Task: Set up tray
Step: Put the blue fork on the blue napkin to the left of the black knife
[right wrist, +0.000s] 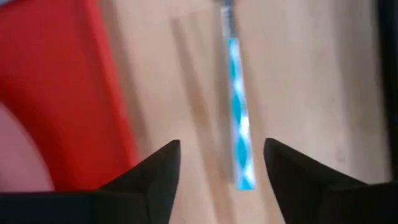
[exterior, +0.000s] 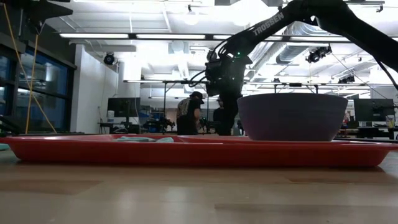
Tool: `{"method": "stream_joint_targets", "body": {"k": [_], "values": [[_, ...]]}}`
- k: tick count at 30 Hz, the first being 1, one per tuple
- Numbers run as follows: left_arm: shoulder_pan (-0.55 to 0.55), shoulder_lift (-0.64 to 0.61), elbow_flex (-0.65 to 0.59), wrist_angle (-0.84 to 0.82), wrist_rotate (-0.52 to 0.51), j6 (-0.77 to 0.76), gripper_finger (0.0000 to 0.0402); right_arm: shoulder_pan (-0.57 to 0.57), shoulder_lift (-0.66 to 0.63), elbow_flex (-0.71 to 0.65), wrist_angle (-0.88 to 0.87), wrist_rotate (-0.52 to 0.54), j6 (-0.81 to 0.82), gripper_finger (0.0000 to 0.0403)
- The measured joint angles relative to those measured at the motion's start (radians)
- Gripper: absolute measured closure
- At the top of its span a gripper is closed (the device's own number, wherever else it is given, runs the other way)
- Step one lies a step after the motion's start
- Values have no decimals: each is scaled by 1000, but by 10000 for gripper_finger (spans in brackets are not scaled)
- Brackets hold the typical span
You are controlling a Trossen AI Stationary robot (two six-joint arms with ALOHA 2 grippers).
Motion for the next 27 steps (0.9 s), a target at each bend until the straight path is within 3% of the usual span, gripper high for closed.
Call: {"method": "stream_joint_targets", "body": {"k": [6,27], "values": [[0,0,0,-1,0,0,220,-1,5,0,3,69,-63,165],[0,0,0,-1,-2,-3,220,57,94,0,-40,140,-120,171]]}}
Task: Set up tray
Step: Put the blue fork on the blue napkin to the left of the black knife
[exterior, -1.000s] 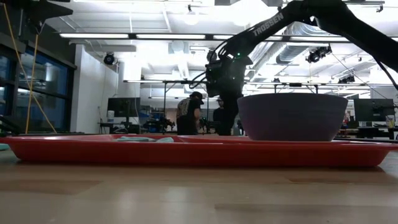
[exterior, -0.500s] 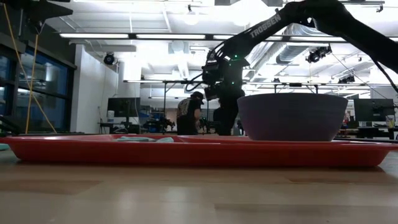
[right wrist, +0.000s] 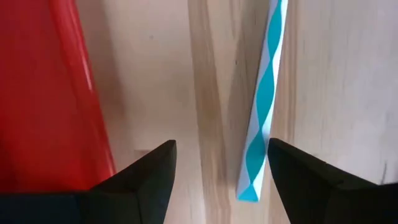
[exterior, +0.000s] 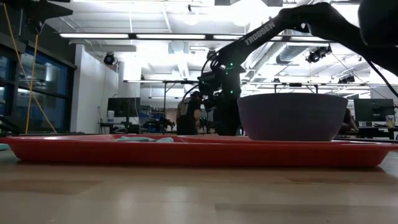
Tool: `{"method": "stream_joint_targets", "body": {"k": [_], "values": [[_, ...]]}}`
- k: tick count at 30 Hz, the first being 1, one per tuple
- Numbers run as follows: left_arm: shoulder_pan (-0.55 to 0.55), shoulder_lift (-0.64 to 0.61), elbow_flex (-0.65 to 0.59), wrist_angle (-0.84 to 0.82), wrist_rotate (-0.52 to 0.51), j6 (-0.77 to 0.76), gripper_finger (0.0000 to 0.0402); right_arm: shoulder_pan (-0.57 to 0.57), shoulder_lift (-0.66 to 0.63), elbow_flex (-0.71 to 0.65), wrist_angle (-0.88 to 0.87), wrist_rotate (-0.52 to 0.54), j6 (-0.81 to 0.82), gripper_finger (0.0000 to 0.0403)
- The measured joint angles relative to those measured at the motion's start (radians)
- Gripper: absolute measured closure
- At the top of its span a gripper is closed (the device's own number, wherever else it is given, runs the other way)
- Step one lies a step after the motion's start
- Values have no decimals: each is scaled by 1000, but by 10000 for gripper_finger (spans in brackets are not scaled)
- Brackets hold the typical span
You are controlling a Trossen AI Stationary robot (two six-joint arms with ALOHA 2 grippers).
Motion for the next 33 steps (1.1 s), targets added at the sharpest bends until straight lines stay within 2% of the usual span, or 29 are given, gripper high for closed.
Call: {"method": "stream_joint_targets", "body": {"k": [6,21,33], "values": [[0,0,0,-8,0,0,220,-5,-1,0,24,43,7,171],[0,0,0,-26,0,0,220,-25,22,1,32,-31,87,178],[0,0,0,-26,0,0,220,-10,41,4,47,-13,127,204]]}}
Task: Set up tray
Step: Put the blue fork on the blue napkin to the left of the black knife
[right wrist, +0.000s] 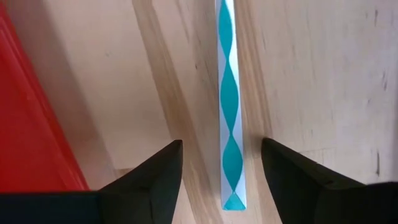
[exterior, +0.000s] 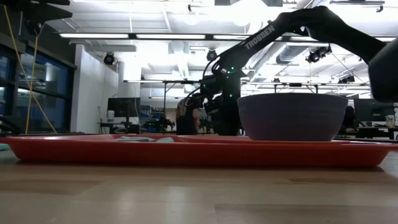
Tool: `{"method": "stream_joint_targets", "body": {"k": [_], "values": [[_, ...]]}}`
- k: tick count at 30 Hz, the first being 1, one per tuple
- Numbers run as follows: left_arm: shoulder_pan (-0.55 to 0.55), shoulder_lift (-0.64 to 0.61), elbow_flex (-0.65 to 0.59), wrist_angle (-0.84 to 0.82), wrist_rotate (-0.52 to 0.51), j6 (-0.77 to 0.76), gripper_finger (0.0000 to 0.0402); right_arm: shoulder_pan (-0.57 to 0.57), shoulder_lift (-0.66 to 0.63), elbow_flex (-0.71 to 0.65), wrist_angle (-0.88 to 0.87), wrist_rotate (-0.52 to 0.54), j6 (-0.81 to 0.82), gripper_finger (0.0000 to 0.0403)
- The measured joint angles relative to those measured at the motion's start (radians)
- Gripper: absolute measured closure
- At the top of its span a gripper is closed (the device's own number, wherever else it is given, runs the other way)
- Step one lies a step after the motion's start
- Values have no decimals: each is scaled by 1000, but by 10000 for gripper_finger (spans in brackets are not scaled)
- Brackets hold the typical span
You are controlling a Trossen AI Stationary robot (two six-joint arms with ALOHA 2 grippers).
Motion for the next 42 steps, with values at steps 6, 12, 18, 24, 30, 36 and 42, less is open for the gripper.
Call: {"method": "stream_joint_targets", "body": {"k": [6,12,18,24,30,36,42], "values": [[0,0,0,0,0,0,220,0,2,-1,11,6,15,229],[0,0,0,0,0,1,220,3,3,-2,20,3,23,260],[0,0,0,0,0,3,220,2,3,-3,21,-5,37,278],[0,0,0,0,0,3,220,2,4,-3,9,-13,46,292],[0,0,0,0,0,4,220,3,4,-3,5,-36,68,315],[0,0,0,0,0,4,220,5,5,-3,2,-57,94,351],[0,0,0,0,0,4,220,8,5,-3,-6,-86,115,393]]}}
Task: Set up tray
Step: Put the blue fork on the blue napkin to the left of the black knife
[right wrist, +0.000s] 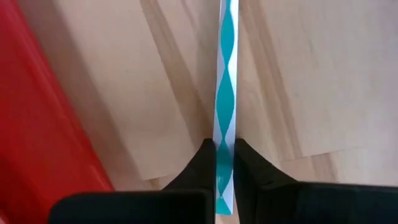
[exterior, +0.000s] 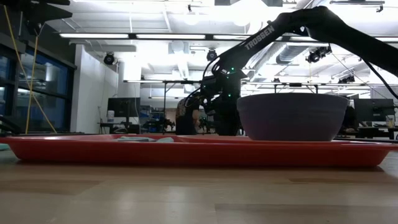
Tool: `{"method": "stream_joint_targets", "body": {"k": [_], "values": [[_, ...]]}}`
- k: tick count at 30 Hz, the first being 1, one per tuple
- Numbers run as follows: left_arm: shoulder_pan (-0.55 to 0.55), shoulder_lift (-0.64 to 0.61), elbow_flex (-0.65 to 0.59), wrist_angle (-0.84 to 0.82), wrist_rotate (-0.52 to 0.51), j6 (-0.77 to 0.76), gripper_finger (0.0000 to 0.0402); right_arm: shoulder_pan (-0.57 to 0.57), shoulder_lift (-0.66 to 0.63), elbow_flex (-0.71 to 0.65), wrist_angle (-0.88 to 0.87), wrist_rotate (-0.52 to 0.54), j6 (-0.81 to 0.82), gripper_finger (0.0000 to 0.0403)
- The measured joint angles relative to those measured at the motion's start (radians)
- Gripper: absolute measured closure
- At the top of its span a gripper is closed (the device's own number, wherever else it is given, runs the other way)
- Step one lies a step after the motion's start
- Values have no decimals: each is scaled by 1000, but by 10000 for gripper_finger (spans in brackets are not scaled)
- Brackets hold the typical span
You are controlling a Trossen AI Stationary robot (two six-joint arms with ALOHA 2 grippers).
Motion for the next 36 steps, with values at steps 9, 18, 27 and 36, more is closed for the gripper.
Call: {"method": "stream_joint_targets", "body": {"k": [9,18,27,36], "values": [[0,0,0,0,0,0,220,14,0,0,0,27,18,394],[0,0,0,0,0,0,220,17,0,0,-7,40,25,400],[0,0,0,0,0,8,220,18,-8,-1,-30,37,37,402],[0,0,0,0,0,20,220,27,-43,-5,-39,74,37,403]]}}
